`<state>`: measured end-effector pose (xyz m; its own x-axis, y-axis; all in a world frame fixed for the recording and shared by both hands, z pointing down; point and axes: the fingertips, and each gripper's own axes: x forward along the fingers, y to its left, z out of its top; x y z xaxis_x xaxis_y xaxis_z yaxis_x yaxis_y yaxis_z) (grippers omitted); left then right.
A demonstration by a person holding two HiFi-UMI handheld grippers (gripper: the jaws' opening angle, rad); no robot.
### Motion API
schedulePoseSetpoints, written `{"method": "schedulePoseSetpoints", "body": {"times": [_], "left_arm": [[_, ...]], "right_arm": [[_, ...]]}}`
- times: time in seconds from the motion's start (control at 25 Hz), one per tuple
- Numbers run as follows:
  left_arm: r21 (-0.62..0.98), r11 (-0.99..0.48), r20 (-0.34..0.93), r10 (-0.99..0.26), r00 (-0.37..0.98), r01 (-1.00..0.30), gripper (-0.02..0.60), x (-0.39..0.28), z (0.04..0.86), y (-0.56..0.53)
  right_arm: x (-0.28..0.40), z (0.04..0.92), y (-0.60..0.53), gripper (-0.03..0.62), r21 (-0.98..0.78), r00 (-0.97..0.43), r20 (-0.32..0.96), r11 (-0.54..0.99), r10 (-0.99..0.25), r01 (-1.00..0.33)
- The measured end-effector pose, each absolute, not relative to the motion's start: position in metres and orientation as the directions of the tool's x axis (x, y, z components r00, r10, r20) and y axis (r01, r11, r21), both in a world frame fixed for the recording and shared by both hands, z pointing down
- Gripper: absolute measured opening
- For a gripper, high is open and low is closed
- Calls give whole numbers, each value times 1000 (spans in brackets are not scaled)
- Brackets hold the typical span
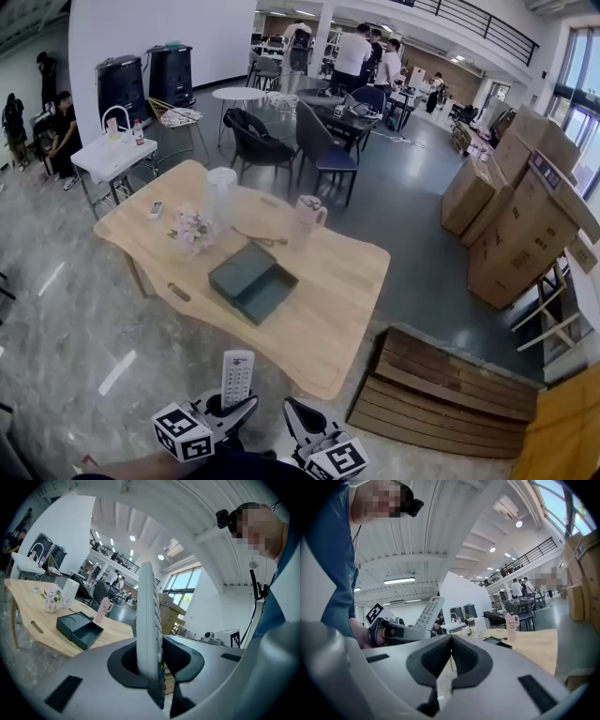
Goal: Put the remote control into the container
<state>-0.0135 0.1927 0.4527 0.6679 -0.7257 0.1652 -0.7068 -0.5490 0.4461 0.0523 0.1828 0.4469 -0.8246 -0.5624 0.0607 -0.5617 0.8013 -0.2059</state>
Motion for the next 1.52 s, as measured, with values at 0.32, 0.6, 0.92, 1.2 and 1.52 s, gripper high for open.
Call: {"method": "schedulePoseSetpoints", "body": {"times": [0.32,0.6,0.92,1.2,1.52], "left_arm": [[461,-567,155,-706,691,-683,87,-29,464,129],[466,-615,165,-646,746,-636,87,-63,476,28],[504,-645,210,-553,806,-574,87,-101,513,-76],[565,-617,289,-474,832,-548,87,-106,560,-121],[567,-575,426,-408,808,-589,87,-87,619,-164]], "right_arm": [[42,461,124,17,-197,-806,99,783,-583,-590],[9,467,34,17,-192,-760,149,735,-633,-650],[-20,471,-50,17,-185,-661,193,635,-725,-750],[-23,478,-79,17,-191,-609,218,578,-763,-793],[4,492,-92,17,-206,-584,235,548,-777,-811]]}}
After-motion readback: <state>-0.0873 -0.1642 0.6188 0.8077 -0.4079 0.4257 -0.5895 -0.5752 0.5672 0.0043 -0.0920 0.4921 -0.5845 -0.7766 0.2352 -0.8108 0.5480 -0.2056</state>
